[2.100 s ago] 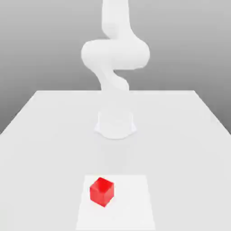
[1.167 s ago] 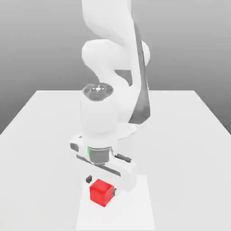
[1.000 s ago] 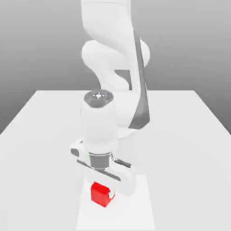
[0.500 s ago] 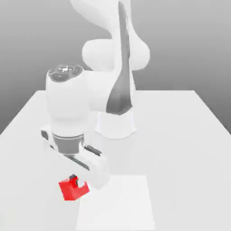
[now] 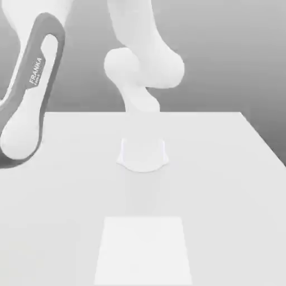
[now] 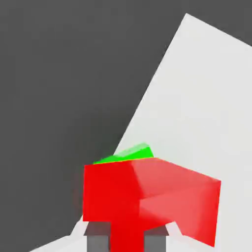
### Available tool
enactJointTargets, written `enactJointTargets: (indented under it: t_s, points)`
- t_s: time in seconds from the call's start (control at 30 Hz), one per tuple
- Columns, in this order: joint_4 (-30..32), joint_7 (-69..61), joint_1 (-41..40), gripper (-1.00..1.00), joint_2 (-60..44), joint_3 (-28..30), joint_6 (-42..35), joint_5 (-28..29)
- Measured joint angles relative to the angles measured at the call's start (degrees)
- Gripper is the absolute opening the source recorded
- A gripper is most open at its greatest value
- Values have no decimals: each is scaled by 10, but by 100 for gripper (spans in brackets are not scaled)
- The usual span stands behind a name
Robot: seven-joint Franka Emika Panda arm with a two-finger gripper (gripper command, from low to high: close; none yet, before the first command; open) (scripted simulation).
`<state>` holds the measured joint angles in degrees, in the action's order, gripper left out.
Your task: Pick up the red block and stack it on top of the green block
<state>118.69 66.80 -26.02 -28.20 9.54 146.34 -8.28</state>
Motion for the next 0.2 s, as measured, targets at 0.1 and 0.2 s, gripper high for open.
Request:
enactJointTargets:
  t_s: [0.1,0.2]
  points:
    - [0,0,0,100,0,0,0,0]
    - [-1,0,-1,100,-3,0,2,0]
